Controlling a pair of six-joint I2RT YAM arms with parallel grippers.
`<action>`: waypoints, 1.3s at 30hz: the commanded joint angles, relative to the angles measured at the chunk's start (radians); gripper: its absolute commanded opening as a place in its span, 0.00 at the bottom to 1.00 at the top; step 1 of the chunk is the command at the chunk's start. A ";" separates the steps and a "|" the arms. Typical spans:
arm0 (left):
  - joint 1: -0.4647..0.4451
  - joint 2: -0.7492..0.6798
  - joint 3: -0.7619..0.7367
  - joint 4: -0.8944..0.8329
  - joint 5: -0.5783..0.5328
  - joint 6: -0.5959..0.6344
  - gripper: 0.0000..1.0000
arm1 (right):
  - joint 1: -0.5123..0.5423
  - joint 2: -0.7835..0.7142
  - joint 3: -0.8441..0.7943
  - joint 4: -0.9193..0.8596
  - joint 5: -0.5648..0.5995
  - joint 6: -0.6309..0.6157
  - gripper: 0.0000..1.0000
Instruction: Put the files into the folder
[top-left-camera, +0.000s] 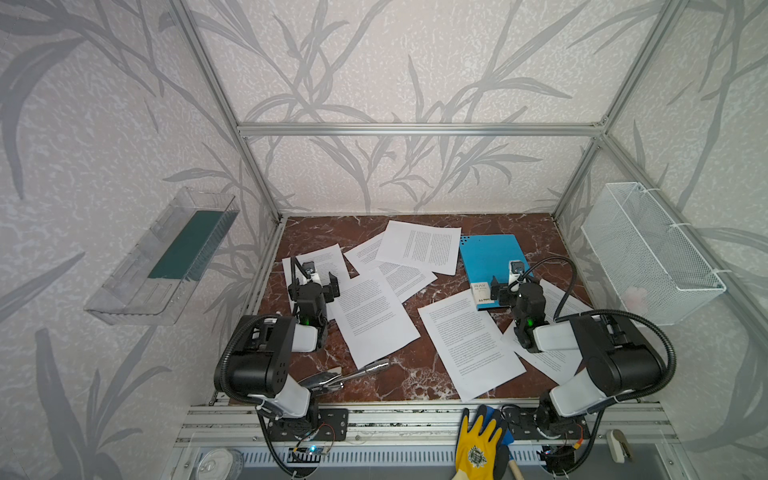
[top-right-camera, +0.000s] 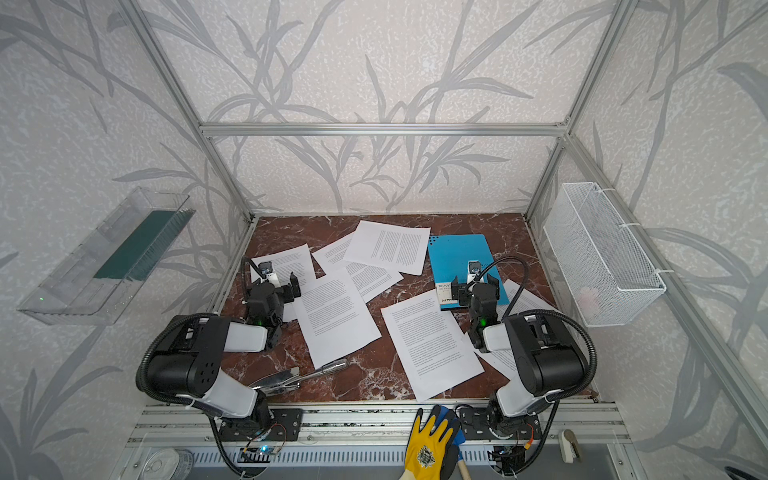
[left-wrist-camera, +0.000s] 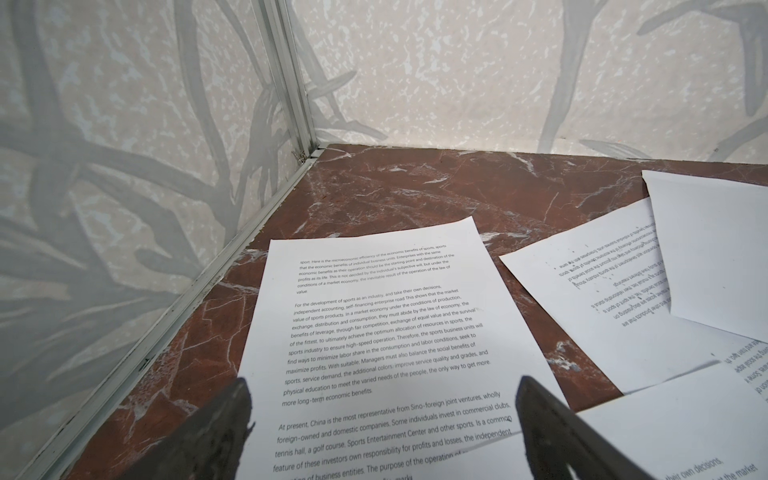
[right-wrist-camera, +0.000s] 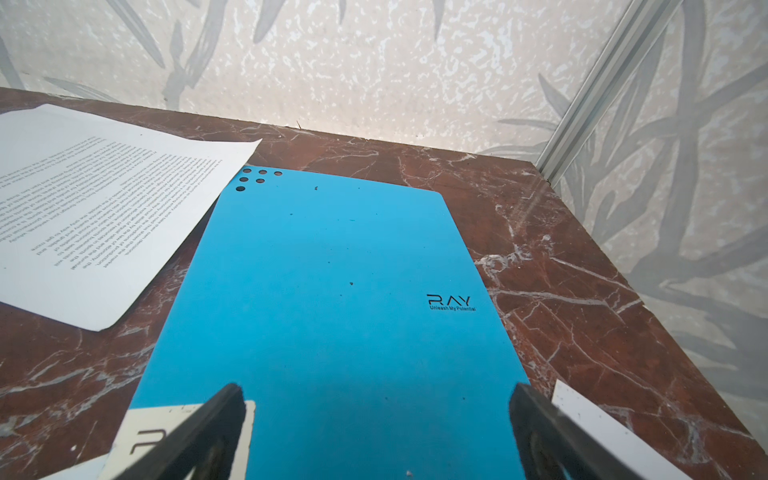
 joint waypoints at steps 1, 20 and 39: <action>-0.002 0.008 -0.006 0.023 -0.016 0.016 0.99 | 0.004 0.012 -0.008 0.041 0.017 -0.011 0.99; -0.099 -0.819 0.149 -0.957 0.422 -0.873 0.99 | -0.038 -0.841 0.055 -0.783 0.016 0.763 0.99; -0.130 -0.788 0.363 -1.480 0.865 -0.674 0.99 | 0.017 -0.722 -0.089 -0.724 -0.254 1.137 0.99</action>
